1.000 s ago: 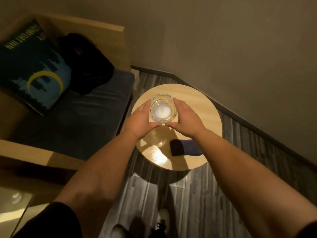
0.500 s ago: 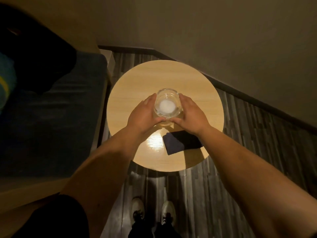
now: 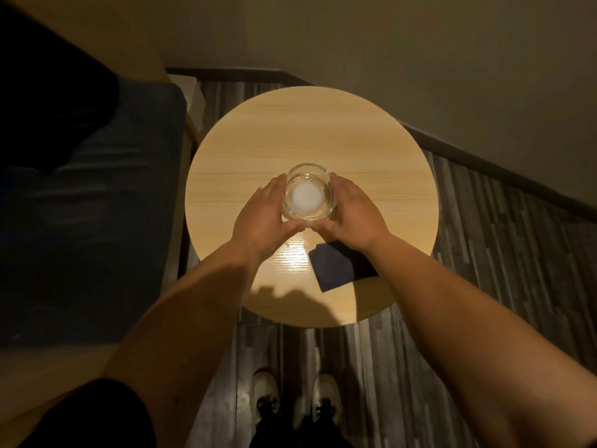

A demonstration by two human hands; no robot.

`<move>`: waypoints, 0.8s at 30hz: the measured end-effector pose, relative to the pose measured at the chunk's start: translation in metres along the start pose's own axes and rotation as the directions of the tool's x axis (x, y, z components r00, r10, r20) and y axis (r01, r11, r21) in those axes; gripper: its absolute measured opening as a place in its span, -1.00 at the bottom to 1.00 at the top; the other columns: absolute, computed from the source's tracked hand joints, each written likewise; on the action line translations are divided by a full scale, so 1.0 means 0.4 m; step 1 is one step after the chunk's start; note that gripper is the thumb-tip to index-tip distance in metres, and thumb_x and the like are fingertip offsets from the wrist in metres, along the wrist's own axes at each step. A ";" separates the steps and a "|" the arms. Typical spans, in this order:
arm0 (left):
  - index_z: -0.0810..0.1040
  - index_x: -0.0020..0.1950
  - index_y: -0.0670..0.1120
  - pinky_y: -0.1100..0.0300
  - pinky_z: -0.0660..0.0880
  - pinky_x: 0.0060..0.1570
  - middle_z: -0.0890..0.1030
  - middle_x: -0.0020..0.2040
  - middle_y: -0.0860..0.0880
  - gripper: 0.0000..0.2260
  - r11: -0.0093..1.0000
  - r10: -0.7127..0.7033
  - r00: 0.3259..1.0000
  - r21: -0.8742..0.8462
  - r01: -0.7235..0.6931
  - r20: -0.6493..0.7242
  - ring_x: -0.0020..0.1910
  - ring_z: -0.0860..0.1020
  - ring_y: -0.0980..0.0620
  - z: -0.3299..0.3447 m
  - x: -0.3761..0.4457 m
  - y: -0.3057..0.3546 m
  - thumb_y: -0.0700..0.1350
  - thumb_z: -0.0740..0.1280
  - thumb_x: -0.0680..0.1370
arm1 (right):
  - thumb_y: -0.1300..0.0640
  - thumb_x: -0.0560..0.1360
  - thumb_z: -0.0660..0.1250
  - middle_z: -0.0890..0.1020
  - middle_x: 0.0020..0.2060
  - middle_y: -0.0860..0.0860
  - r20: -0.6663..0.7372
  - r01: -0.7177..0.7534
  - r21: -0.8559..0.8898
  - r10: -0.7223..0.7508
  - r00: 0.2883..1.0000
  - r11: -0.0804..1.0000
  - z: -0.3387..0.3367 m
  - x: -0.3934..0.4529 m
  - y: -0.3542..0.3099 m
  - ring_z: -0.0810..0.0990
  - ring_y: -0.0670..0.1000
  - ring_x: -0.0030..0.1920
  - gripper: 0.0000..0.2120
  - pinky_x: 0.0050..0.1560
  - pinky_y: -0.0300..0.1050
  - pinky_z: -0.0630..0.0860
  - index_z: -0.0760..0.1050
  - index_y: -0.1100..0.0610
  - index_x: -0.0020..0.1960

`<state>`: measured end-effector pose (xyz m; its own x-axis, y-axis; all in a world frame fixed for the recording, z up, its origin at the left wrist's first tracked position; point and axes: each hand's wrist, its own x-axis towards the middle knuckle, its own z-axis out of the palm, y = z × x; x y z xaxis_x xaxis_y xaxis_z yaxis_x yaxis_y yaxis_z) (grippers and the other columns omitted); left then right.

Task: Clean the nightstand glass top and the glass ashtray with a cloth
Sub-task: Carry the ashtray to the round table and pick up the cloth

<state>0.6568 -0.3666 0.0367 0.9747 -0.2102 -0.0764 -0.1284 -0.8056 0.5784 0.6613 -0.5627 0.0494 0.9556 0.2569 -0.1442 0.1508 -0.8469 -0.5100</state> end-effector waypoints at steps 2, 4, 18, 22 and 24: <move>0.15 0.51 0.00 0.05 0.36 0.26 0.33 0.45 0.02 -0.16 1.000 0.003 1.000 -0.001 -0.003 -0.010 0.36 0.34 -0.02 0.004 0.001 -0.010 0.20 0.47 0.36 | -0.18 0.34 0.48 0.31 0.46 0.10 0.010 0.007 -0.005 -0.007 1.000 1.000 0.010 0.008 0.001 0.28 0.10 0.43 -0.06 0.41 0.02 0.25 0.11 0.16 0.52; 0.13 0.51 0.00 0.04 0.36 0.28 0.32 0.46 0.01 -0.15 1.000 0.003 1.000 -0.002 -0.003 -0.012 0.37 0.33 -0.03 0.010 0.003 -0.018 0.19 0.47 0.36 | -0.14 0.35 0.48 0.33 0.44 0.10 -0.002 0.021 0.006 -0.021 1.000 1.000 0.019 0.011 0.003 0.30 0.09 0.42 -0.08 0.41 0.02 0.26 0.12 0.16 0.52; 0.10 0.53 -0.05 -0.03 0.29 0.36 0.25 0.50 -0.04 -0.14 1.000 0.003 1.000 0.024 -0.003 -0.008 0.44 0.26 -0.07 0.025 0.008 -0.031 0.16 0.47 0.38 | -0.06 0.34 0.50 0.28 0.48 0.10 -0.027 0.023 0.022 -0.022 0.999 0.999 0.033 0.005 0.016 0.26 0.10 0.45 -0.06 0.44 0.02 0.20 0.07 0.15 0.54; 0.06 0.54 -0.07 -0.02 0.27 0.38 0.21 0.52 -0.05 -0.12 0.999 -0.015 1.000 0.038 0.014 0.015 0.46 0.22 -0.07 0.021 0.008 -0.022 0.14 0.48 0.39 | -0.03 0.36 0.49 0.24 0.50 0.09 0.032 0.025 0.001 -0.026 0.999 1.000 0.008 0.005 0.013 0.22 0.08 0.47 -0.06 0.44 0.03 0.18 0.03 0.17 0.54; 0.01 0.55 -0.07 0.00 0.20 0.42 0.14 0.55 -0.06 -0.09 0.998 -0.034 0.998 0.048 0.032 0.045 0.49 0.16 -0.07 0.017 0.005 -0.017 0.12 0.48 0.40 | -0.02 0.38 0.47 0.20 0.51 0.10 0.063 0.035 -0.029 -0.033 0.997 0.999 -0.010 0.002 0.011 0.17 0.07 0.49 -0.06 0.46 0.00 0.16 0.00 0.17 0.55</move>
<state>0.6585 -0.3653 0.0269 0.9692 -0.2074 -0.1328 -0.1058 -0.8375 0.5361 0.6635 -0.5679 0.0505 0.9321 0.3140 -0.1805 0.1918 -0.8506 -0.4896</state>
